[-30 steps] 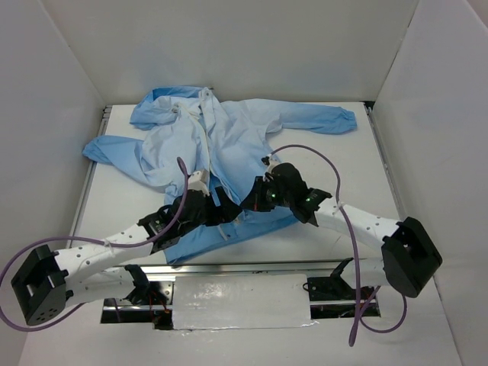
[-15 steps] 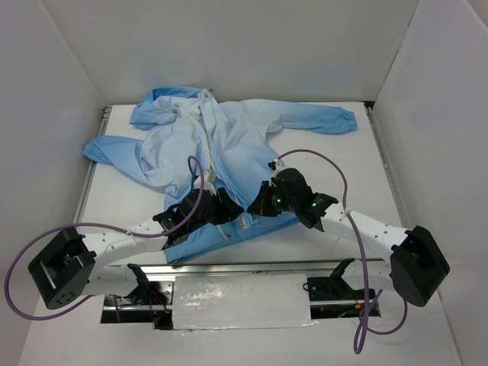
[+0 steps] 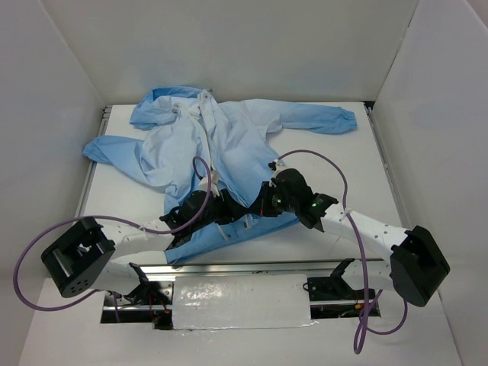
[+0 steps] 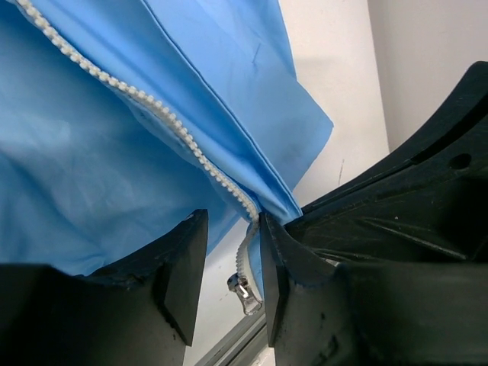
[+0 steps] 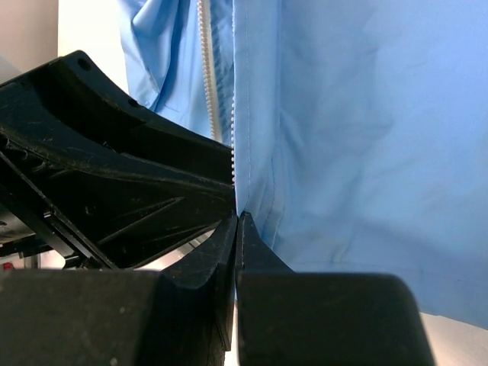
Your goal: Zip up the jacket
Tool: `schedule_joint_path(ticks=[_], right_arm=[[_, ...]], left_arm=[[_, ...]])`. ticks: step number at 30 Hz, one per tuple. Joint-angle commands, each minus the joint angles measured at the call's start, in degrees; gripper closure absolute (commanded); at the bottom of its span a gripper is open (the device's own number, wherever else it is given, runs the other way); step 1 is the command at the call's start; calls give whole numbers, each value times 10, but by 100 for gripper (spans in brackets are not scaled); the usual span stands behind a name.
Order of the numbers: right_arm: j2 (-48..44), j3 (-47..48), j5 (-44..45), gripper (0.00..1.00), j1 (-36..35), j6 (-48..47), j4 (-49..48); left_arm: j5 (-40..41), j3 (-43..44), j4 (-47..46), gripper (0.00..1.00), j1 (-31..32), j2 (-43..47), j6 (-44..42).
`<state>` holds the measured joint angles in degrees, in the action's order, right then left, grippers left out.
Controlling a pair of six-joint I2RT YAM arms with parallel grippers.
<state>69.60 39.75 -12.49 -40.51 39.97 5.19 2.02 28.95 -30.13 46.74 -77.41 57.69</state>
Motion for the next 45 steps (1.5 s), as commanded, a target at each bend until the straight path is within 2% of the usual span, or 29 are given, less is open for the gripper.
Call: schedule_joint_path(ticks=[1, 3, 6, 7, 9, 14, 15, 20, 24, 27, 29, 30, 31, 34, 39, 45], right_arm=[[-3, -4, -3, 100, -3, 6, -24], [0, -5, 2, 100, -3, 6, -24], [-1, -5, 1, 100, -2, 9, -28], [-2, -6, 0, 100, -3, 10, -30], [-3, -5, -1, 100, -3, 10, -30], [-3, -5, 2, 100, 3, 9, -26], [-4, -8, 2, 100, 4, 8, -26], [-5, -23, 14, 100, 35, -8, -15], [14, -21, 55, 99, 47, -37, 24], [30, -20, 43, 93, 47, -56, 22], [13, -32, -2, 82, 44, -67, -7], [0, -39, -16, 71, 44, -68, -17], [-32, -45, -30, 46, 43, -67, -25], [-94, -50, -27, 42, 44, -72, -15], [-135, -22, -79, 42, 44, -88, 30], [-187, -33, -67, 40, 38, -86, 51]], left_arm=[[-32, -13, -95, 54, -2, -6, 15], [-33, -18, -101, 47, -2, -4, 14], [-37, -21, -113, 46, -2, -2, 6], [-40, -25, -135, 61, -2, -5, 3], [-42, -33, -151, 74, -2, -10, 6], [-57, -33, -176, 89, -2, -27, 7], [-59, -35, -181, 100, -2, -26, 7], [-41, -29, -117, 100, -3, -1, -1], [-23, -42, -64, 100, -3, 62, -14], [-23, -65, -61, 100, -2, 106, -23], [-23, -72, -52, 100, -2, 130, -26], [-23, -71, -48, 100, -2, 135, -27], [-23, -71, -46, 100, -2, 140, -33], [-23, -70, -47, 100, -2, 148, -39], [-34, -83, -100, 100, -1, 149, -43], [-46, -78, -128, 100, 0, 147, -45]])
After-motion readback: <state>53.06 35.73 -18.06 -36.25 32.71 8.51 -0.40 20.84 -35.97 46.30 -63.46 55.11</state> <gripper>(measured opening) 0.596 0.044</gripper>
